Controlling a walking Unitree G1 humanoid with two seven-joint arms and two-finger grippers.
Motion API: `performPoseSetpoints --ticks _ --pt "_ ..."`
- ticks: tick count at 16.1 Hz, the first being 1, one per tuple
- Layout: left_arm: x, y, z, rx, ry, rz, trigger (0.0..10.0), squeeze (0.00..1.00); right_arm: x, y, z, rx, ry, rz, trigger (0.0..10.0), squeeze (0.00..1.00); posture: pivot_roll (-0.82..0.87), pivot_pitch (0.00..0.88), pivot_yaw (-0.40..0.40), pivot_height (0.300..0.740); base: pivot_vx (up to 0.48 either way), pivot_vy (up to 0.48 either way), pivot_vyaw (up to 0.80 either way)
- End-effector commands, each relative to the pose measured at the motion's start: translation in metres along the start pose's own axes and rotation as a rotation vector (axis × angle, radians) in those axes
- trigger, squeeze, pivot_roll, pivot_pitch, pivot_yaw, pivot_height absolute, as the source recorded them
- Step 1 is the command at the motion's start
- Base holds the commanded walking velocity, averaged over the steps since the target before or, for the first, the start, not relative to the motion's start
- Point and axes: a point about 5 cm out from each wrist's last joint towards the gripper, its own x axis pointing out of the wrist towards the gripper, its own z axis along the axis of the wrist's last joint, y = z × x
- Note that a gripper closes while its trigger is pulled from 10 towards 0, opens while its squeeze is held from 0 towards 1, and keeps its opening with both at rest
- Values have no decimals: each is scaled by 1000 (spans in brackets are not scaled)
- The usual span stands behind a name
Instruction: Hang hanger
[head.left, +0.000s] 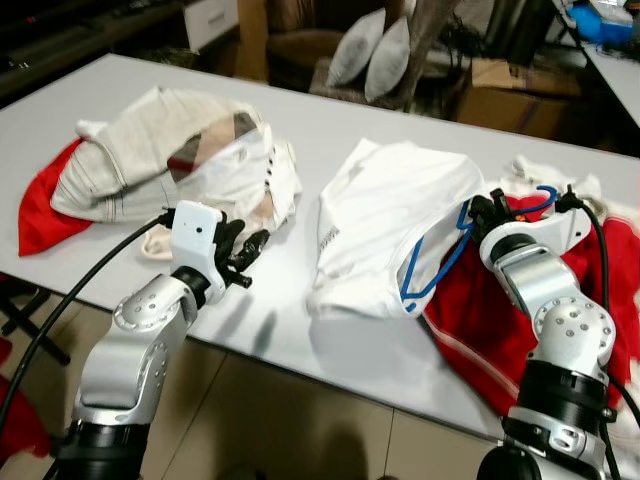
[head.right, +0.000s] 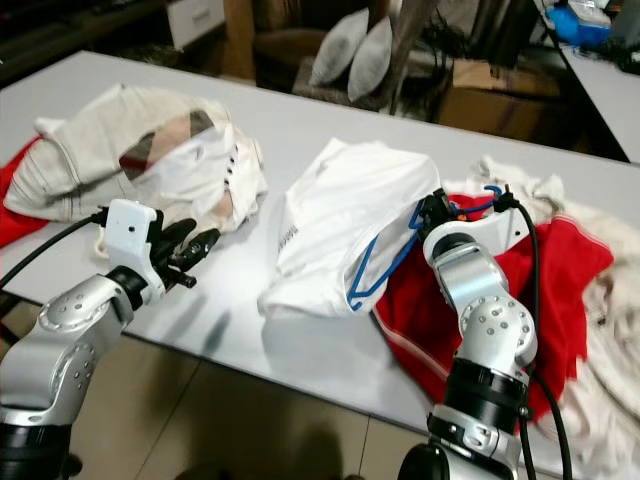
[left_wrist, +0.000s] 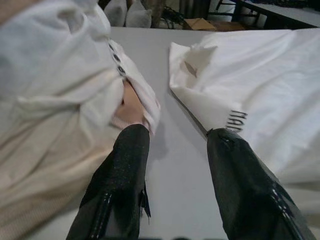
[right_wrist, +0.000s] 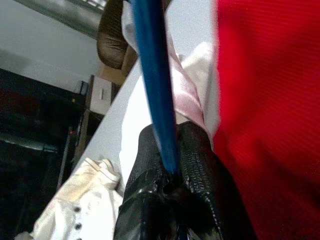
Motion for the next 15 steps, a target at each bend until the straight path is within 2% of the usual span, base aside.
performPoseSetpoints --ticks 1,15 --pt "2 -3 -1 9 11 -11 10000 0 -3 3 5 1 -13 6 10000 0 -78 17 -32 740 -277 0 0" --pt "1 -12 -4 16 29 -69 10000 0 -15 -4 0 7 -8 -31 10000 0 -80 28 -17 740 -272 0 0"
